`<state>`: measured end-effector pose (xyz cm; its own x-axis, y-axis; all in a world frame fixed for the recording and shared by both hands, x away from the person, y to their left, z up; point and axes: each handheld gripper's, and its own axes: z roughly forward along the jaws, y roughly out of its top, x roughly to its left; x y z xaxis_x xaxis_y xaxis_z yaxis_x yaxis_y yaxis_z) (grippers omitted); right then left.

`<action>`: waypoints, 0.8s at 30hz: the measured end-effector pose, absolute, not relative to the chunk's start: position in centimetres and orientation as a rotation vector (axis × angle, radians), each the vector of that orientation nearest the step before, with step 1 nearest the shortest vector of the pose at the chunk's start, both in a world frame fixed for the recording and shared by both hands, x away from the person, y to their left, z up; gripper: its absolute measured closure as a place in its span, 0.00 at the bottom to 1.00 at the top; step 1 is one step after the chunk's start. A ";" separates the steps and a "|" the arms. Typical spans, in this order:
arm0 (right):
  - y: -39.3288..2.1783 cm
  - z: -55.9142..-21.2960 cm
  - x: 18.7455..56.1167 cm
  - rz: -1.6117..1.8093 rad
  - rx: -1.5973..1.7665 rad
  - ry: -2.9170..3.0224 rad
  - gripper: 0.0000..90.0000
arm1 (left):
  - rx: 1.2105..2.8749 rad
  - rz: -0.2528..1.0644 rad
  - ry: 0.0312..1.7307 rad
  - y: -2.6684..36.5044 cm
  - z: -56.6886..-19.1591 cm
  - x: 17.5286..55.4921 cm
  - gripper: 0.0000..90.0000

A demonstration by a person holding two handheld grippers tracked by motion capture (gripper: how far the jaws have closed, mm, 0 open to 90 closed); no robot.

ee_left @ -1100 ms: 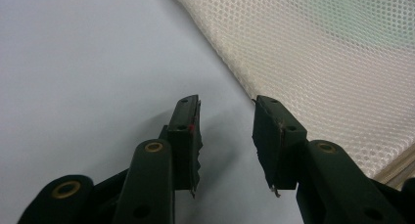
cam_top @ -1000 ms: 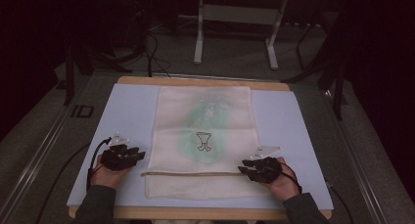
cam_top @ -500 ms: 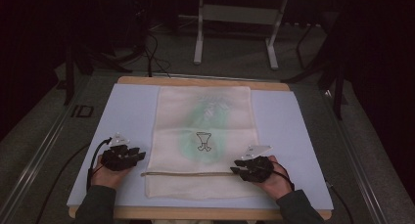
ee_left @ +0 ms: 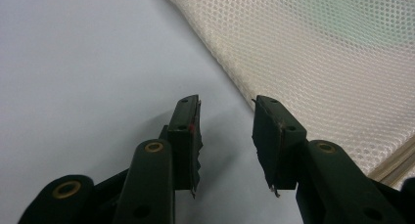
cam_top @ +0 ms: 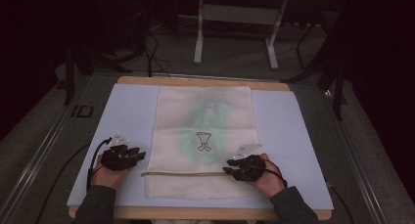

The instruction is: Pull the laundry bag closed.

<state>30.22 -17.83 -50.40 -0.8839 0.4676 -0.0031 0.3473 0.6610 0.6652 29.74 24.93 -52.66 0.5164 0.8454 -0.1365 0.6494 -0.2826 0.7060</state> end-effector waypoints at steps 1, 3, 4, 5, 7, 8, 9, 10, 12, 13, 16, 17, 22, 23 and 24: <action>-17.7 -50.4 30.2 1.028 0.670 2.706 0.74 | 2.029 0.342 1.214 24.9 -52.7 29.7 0.70; -17.4 -50.3 30.2 1.036 0.651 2.709 0.74 | 2.029 0.341 1.215 24.9 -52.7 29.7 0.70; -17.3 -50.2 30.2 1.036 0.643 2.713 0.74 | 2.031 0.342 1.212 24.9 -52.7 29.8 0.70; -17.0 -50.2 30.2 1.035 0.636 2.716 0.74 | 2.030 0.341 1.212 24.9 -52.7 29.8 0.70; -16.7 -50.1 30.2 1.041 0.627 2.719 0.74 | 2.030 0.339 1.212 24.9 -52.7 29.8 0.70; -16.6 -50.1 30.2 1.041 0.626 2.720 0.74 | 2.029 0.339 1.212 24.9 -52.7 29.8 0.70; -16.4 -50.1 30.2 1.042 0.617 2.722 0.74 | 2.031 0.339 1.210 24.9 -52.7 29.8 0.70; -16.3 -50.1 30.2 1.040 0.614 2.724 0.74 | 2.031 0.338 1.209 24.9 -52.7 29.8 0.71; -16.0 -50.1 30.3 1.044 0.608 2.730 0.74 | 2.031 0.337 1.208 24.9 -52.7 29.8 0.71; -15.9 -50.1 30.3 1.042 0.601 2.730 0.74 | 2.031 0.337 1.208 24.9 -52.7 29.8 0.71; -15.5 -50.1 30.4 1.046 0.591 2.735 0.74 | 2.031 0.334 1.206 24.8 -52.7 29.8 0.71; -15.3 -50.0 30.4 1.047 0.593 2.737 0.74 | 2.032 0.334 1.205 24.8 -52.7 29.8 0.71; -14.7 -49.9 30.5 1.054 0.570 2.743 0.74 | 2.030 0.332 1.205 24.8 -52.7 29.8 0.71; -14.6 -49.9 30.5 1.055 0.560 2.743 0.74 | 2.030 0.329 1.205 24.8 -52.7 29.8 0.71; -14.4 -49.8 30.5 1.056 0.558 2.746 0.74 | 2.031 0.330 1.204 24.8 -52.7 29.8 0.71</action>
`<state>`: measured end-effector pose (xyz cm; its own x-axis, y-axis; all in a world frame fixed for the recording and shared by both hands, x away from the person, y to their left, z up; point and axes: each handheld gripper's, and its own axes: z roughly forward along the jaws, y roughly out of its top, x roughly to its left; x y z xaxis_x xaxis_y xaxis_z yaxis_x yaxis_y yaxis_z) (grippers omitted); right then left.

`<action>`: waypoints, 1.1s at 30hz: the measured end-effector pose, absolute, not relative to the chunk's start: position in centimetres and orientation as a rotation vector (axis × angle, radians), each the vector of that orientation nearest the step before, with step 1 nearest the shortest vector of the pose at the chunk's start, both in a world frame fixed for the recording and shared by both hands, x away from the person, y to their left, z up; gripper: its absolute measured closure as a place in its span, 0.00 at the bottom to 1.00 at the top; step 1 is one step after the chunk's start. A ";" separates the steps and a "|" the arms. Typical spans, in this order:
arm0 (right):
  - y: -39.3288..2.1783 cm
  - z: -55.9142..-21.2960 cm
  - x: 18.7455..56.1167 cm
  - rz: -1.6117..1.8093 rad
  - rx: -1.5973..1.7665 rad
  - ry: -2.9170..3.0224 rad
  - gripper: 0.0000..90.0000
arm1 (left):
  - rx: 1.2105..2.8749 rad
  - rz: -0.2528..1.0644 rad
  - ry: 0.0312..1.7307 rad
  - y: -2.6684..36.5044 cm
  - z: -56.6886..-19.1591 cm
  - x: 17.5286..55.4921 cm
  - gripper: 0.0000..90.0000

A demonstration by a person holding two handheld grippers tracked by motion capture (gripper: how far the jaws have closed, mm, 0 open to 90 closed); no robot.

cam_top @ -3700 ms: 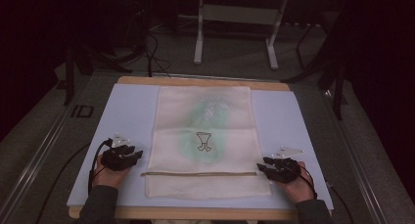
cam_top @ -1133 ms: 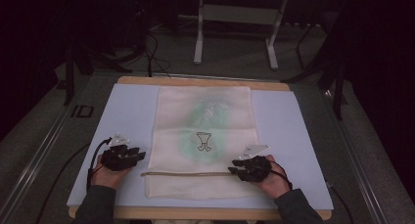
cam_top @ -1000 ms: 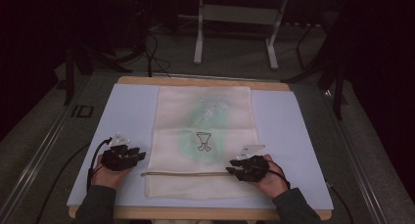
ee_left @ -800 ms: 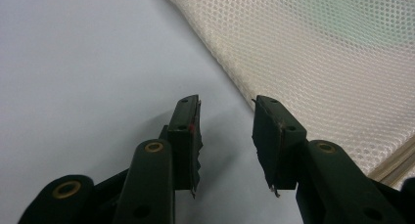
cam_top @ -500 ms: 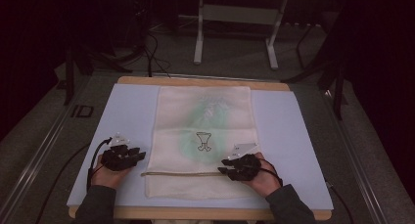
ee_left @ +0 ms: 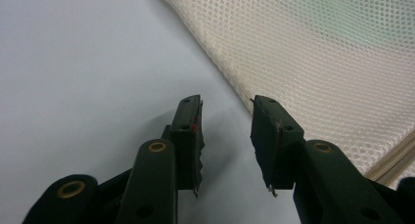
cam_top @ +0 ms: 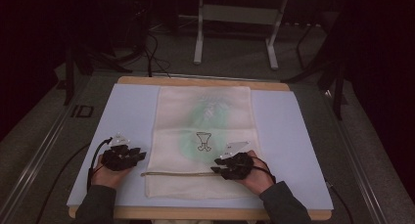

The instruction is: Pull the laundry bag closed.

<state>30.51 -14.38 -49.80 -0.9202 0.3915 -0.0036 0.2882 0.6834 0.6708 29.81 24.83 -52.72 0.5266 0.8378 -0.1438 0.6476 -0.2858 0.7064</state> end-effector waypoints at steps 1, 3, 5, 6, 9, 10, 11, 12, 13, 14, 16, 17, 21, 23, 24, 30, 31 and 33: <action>-14.3 -49.8 30.5 1.059 0.555 2.747 0.74 | 2.030 0.329 1.204 24.8 -52.7 29.8 0.71; -14.0 -49.7 30.6 1.066 0.545 2.749 0.74 | 2.030 0.328 1.204 24.8 -52.7 29.8 0.71; -13.8 -49.7 30.6 1.065 0.540 2.752 0.74 | 2.031 0.328 1.203 24.8 -52.7 29.8 0.71; -13.6 -49.7 30.6 1.069 0.537 2.752 0.74 | 2.030 0.328 1.203 24.8 -52.7 29.8 0.71; -13.1 -49.7 30.6 1.070 0.527 2.758 0.74 | 2.029 0.327 1.203 24.8 -52.7 29.8 0.71; -13.0 -49.7 30.6 1.077 0.520 2.758 0.74 | 2.029 0.326 1.203 24.8 -52.7 29.8 0.71; -12.8 -49.7 30.6 1.076 0.518 2.760 0.74 | 2.030 0.326 1.202 24.8 -52.7 29.8 0.71; -12.7 -49.7 30.6 1.077 0.514 2.763 0.74 | 2.032 0.326 1.200 24.8 -52.7 29.8 0.71; -12.5 -49.8 30.6 1.078 0.512 2.764 0.74 | 2.030 0.325 1.201 24.8 -52.7 29.8 0.71; -12.5 -49.8 30.6 1.078 0.512 2.764 0.74 | 2.030 0.325 1.201 24.8 -52.7 29.8 0.71; -12.0 -49.8 30.6 1.090 0.498 2.760 0.75 | 2.031 0.325 1.199 24.8 -52.7 29.8 0.71; -11.9 -49.9 30.6 1.094 0.496 2.761 0.75 | 2.031 0.325 1.199 24.8 -52.7 29.8 0.71; -11.3 -49.9 30.6 1.097 0.485 2.766 0.75 | 2.032 0.324 1.197 24.8 -52.7 29.8 0.71; -11.0 -49.9 30.6 1.103 0.475 2.767 0.75 | 2.034 0.324 1.196 24.8 -52.7 29.8 0.71; -10.9 -49.9 30.6 1.102 0.472 2.769 0.75 | 2.035 0.324 1.194 24.8 -52.7 29.8 0.71; -9.6 -50.0 30.6 1.116 0.448 2.776 0.76 | 2.036 0.323 1.191 24.8 -52.7 29.8 0.71; -9.6 -50.0 30.6 1.116 0.448 2.776 0.76 | 2.037 0.323 1.191 24.8 -52.6 29.8 0.71; -9.4 -50.1 30.6 1.114 0.443 2.780 0.78 | 2.036 0.322 1.192 24.8 -52.7 29.8 0.71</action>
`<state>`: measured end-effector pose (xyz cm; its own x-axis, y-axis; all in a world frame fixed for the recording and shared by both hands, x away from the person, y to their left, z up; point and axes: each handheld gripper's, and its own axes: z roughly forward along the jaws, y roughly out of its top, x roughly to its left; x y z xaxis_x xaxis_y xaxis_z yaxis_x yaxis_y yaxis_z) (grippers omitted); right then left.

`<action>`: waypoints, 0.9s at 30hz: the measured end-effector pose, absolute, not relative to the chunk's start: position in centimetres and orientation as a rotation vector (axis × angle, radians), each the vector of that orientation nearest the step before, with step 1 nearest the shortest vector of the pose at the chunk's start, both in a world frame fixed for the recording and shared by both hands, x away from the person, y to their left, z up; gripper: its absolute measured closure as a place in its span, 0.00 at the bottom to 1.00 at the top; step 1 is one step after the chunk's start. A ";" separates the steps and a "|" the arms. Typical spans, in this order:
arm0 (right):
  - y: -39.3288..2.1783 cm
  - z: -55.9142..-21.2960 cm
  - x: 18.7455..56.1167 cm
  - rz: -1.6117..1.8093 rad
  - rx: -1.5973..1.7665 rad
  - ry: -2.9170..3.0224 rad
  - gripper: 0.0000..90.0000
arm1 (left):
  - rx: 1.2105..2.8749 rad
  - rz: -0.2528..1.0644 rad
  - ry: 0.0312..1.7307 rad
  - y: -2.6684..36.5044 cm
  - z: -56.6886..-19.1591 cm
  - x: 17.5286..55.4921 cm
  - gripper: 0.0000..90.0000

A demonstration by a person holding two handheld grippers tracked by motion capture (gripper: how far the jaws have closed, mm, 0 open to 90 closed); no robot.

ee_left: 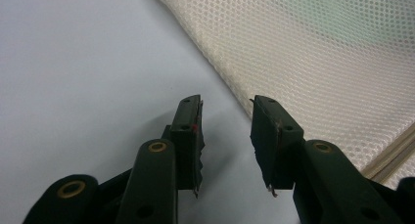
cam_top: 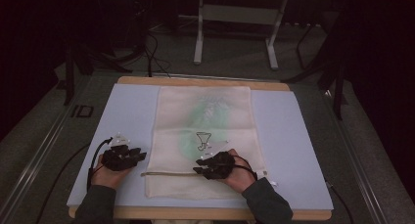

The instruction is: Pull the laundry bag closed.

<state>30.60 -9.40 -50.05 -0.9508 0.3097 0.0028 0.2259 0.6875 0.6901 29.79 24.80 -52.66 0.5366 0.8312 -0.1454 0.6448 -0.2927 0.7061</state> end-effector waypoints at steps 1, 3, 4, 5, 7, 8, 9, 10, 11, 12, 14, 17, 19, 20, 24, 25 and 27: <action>-9.3 -50.1 30.6 1.117 0.441 2.781 0.78 | 2.036 0.321 1.191 24.8 -52.7 29.8 0.71; -9.0 -50.2 30.6 1.120 0.434 2.784 0.79 | 2.039 0.320 1.188 24.8 -52.7 29.8 0.71; -8.8 -50.3 30.6 1.118 0.430 2.786 0.79 | 2.038 0.318 1.194 24.8 -52.7 29.8 0.72; -8.6 -50.3 30.6 1.119 0.431 2.788 0.79 | 2.036 0.316 1.196 24.9 -52.8 29.8 0.72; -8.3 -50.4 30.6 1.122 0.426 2.789 0.80 | 2.033 0.316 1.198 25.0 -52.8 29.9 0.72; -8.2 -50.4 30.6 1.124 0.423 2.791 0.80 | 2.033 0.316 1.199 25.0 -52.7 29.8 0.72; -8.0 -50.5 30.5 1.125 0.424 2.791 0.80 | 2.031 0.316 1.197 25.0 -52.7 29.8 0.72; -7.8 -50.5 30.6 1.125 0.415 2.793 0.80 | 2.030 0.314 1.196 25.0 -52.7 29.8 0.72; -7.7 -50.5 30.5 1.123 0.416 2.795 0.80 | 2.029 0.314 1.196 25.0 -52.7 29.8 0.72; -7.5 -50.6 30.5 1.125 0.412 2.797 0.80 | 2.027 0.313 1.197 25.0 -52.7 29.8 0.72; -7.2 -50.6 30.5 1.125 0.404 2.800 0.81 | 2.028 0.312 1.196 25.0 -52.7 29.8 0.72; -6.8 -50.6 30.5 1.128 0.401 2.800 0.81 | 2.028 0.311 1.196 25.0 -52.7 29.8 0.72; -6.3 -50.7 30.4 1.130 0.392 2.803 0.82 | 2.030 0.312 1.196 25.0 -52.7 29.8 0.72; -6.1 -50.7 30.4 1.131 0.389 2.805 0.82 | 2.029 0.312 1.196 25.0 -52.7 29.8 0.72; -5.4 -50.8 30.4 1.129 0.377 2.808 0.83 | 2.030 0.312 1.197 25.0 -52.7 29.8 0.72; -5.3 -50.8 30.4 1.124 0.388 2.809 0.83 | 2.027 0.310 1.197 25.0 -52.7 29.8 0.72; -4.9 -50.8 30.4 1.122 0.383 2.807 0.83 | 2.024 0.305 1.194 25.0 -52.7 29.8 0.72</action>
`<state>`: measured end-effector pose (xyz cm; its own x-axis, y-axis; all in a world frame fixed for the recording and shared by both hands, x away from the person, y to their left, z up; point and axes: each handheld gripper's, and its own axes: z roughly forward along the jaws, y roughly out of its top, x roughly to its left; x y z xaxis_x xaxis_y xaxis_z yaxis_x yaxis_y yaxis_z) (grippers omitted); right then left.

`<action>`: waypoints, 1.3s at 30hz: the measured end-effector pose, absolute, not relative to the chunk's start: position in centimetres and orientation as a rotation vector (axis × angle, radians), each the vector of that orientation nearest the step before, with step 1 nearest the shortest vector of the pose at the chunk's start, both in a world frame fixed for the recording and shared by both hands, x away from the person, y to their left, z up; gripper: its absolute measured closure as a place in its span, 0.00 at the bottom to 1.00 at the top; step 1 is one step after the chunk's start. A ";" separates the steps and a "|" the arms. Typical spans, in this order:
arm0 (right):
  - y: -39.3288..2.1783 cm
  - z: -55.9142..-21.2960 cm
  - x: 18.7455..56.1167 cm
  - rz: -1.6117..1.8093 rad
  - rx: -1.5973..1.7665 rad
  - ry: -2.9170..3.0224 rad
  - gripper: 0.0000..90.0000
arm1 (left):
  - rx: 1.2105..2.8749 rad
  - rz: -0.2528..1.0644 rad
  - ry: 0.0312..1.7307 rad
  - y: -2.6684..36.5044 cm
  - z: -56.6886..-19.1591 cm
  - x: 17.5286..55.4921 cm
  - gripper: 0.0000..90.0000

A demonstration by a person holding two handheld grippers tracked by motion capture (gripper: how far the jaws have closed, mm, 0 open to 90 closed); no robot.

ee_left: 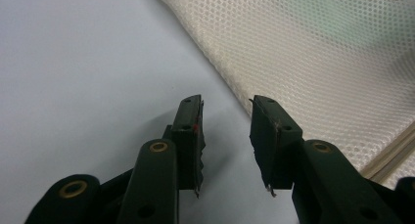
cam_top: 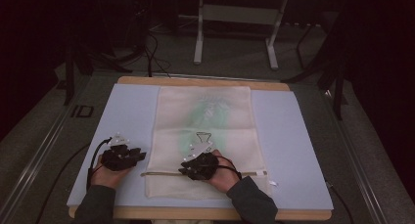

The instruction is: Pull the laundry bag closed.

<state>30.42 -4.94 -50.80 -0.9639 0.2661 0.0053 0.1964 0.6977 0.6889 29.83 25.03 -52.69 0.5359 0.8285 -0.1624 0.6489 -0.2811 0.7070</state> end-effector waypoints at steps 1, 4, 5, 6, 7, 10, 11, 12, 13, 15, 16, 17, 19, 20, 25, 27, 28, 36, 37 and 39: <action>-4.8 -50.8 30.4 1.124 0.380 2.809 0.83 | 2.021 0.305 1.194 25.0 -52.7 29.8 0.72; -4.3 -50.8 30.4 1.130 0.369 2.812 0.84 | 2.019 0.303 1.194 25.0 -52.7 29.8 0.72; -4.1 -50.8 30.4 1.130 0.366 2.813 0.84 | 2.019 0.302 1.194 25.1 -52.7 29.8 0.72; -4.0 -50.8 30.4 1.130 0.360 2.813 0.84 | 2.018 0.302 1.194 25.1 -52.7 29.8 0.72; -3.9 -50.8 30.4 1.131 0.357 2.815 0.84 | 2.017 0.302 1.194 25.1 -52.7 29.8 0.72; -3.4 -50.8 30.4 1.133 0.353 2.816 0.85 | 2.017 0.301 1.194 25.1 -52.7 29.8 0.72; -3.3 -50.7 30.4 1.125 0.357 2.818 0.85 | 2.017 0.300 1.195 25.1 -52.7 29.8 0.72; -3.1 -50.8 30.4 1.125 0.353 2.817 0.86 | 2.017 0.300 1.195 25.1 -52.7 29.9 0.72; -3.0 -50.8 30.4 1.124 0.356 2.819 0.86 | 2.017 0.301 1.196 25.1 -52.7 29.9 0.72; -2.8 -50.8 30.4 1.125 0.356 2.822 0.86 | 2.017 0.301 1.195 25.2 -52.7 29.9 0.72; -2.6 -50.8 30.4 1.127 0.354 2.822 0.86 | 2.016 0.301 1.196 25.2 -52.7 29.9 0.72; -2.5 -50.8 30.4 1.130 0.348 2.823 0.86 | 2.015 0.301 1.196 25.2 -52.7 29.9 0.72; -2.3 -50.9 30.4 1.123 0.345 2.827 0.87 | 2.013 0.300 1.197 25.2 -52.7 29.9 0.72; -2.1 -50.9 30.4 1.125 0.343 2.830 0.87 | 2.013 0.300 1.197 25.2 -52.7 29.9 0.72; -1.3 -51.0 30.4 1.113 0.332 2.850 0.85 | 2.014 0.298 1.196 25.2 -52.7 29.9 0.72; -1.0 -51.1 30.4 1.108 0.327 2.855 0.85 | 2.013 0.297 1.196 25.2 -52.7 29.9 0.72; -0.8 -51.1 30.5 1.109 0.321 2.854 0.85 | 2.012 0.297 1.197 25.2 -52.7 29.9 0.72; 0.4 -51.3 30.4 1.113 0.307 2.865 0.85 | 2.012 0.297 1.195 25.3 -52.6 29.9 0.72; 0.5 -51.3 30.4 1.114 0.301 2.865 0.85 | 2.009 0.297 1.196 25.2 -52.7 29.9 0.72; 0.8 -51.4 30.5 1.117 0.295 2.865 0.84 | 2.009 0.297 1.196 25.2 -52.7 29.9 0.72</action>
<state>30.49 0.75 -51.36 -0.9805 0.1956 0.0205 0.1579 0.7206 0.6752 29.87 25.23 -52.65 0.5330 0.8278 -0.1754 0.6496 -0.2675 0.7116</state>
